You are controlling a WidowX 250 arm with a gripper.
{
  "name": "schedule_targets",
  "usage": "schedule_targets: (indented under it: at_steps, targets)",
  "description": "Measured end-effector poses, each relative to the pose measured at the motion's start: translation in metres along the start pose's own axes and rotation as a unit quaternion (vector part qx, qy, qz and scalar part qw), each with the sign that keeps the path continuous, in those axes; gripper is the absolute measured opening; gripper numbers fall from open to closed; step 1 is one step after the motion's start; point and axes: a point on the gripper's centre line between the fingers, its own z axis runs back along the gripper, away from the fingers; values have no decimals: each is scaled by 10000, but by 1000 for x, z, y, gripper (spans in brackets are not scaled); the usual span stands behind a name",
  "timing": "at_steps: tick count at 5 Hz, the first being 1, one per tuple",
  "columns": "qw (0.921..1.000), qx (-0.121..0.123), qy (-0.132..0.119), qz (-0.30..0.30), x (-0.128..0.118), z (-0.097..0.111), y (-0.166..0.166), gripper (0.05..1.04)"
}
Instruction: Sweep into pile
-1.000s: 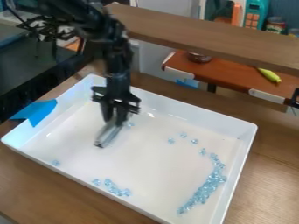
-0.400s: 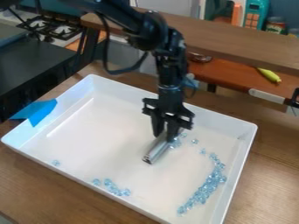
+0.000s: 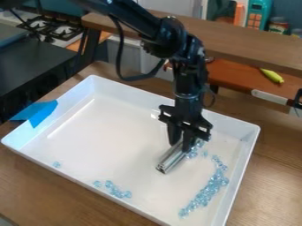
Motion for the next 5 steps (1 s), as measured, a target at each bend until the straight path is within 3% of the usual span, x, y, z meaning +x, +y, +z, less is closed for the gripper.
schedule_targets:
  at_steps: [1, 2, 3, 4, 5]
  targets:
    - [9995, -162, 69, -245, -8, -1, -21, 338]
    - [9991, -308, 64, -297, -10, 7, -18, 338]
    - [9992, -366, -138, -36, -8, 29, 14, 338]
    - [9980, -413, -317, 368, -10, 46, 70, 338]
    - [9976, -229, -320, 572, -24, 51, 117, 338]
